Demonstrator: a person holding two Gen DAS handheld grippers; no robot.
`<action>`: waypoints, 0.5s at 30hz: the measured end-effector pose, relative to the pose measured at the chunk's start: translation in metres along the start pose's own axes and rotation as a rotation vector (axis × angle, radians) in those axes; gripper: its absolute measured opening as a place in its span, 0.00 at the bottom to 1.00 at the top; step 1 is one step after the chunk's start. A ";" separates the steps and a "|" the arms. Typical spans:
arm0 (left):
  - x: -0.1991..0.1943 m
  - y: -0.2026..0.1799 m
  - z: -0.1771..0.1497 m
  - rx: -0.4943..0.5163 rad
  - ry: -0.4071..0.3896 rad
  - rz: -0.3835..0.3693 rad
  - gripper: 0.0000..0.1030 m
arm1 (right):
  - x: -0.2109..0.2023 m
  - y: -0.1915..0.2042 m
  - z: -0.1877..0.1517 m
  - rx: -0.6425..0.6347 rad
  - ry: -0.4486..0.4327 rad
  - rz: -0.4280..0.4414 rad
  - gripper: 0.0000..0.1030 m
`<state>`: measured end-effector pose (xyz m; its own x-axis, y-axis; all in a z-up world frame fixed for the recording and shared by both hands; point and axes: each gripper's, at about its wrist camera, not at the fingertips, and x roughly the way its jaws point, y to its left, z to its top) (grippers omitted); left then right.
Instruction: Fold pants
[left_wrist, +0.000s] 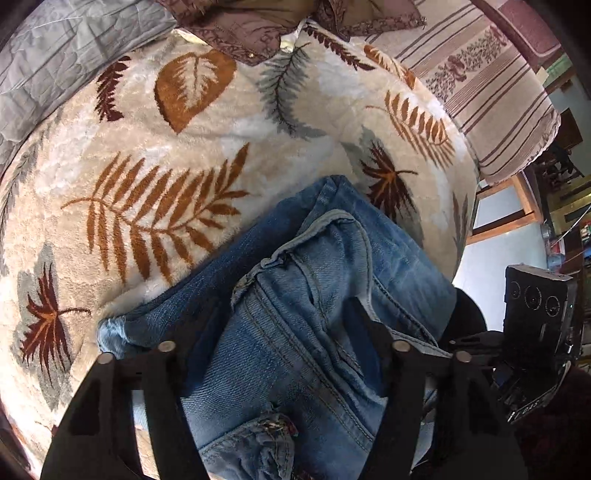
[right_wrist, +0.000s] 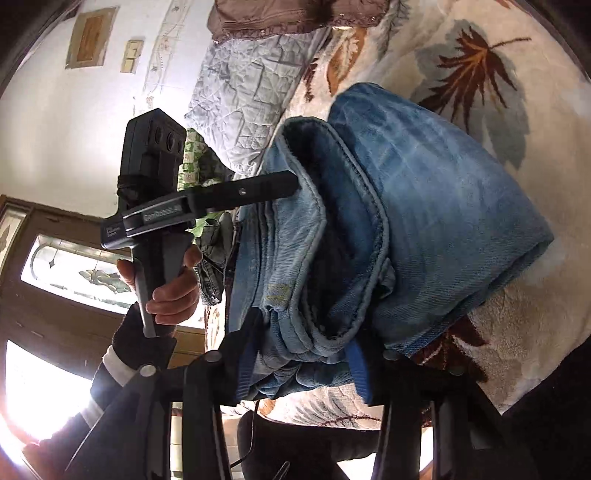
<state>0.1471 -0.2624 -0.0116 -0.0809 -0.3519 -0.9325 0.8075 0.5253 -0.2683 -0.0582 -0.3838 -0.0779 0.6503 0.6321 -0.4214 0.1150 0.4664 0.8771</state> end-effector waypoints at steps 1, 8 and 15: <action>-0.011 -0.001 -0.001 -0.024 -0.026 -0.020 0.48 | -0.007 0.007 0.002 -0.027 -0.021 0.018 0.34; -0.044 -0.049 0.027 -0.004 -0.182 -0.036 0.51 | -0.068 0.026 0.015 -0.127 -0.195 -0.023 0.30; 0.033 -0.048 0.042 -0.094 -0.085 0.147 0.54 | -0.060 -0.046 0.023 0.072 -0.116 -0.108 0.36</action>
<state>0.1301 -0.3317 -0.0192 0.0868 -0.3284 -0.9405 0.7482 0.6448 -0.1561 -0.0855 -0.4575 -0.0874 0.7129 0.5031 -0.4886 0.2402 0.4794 0.8441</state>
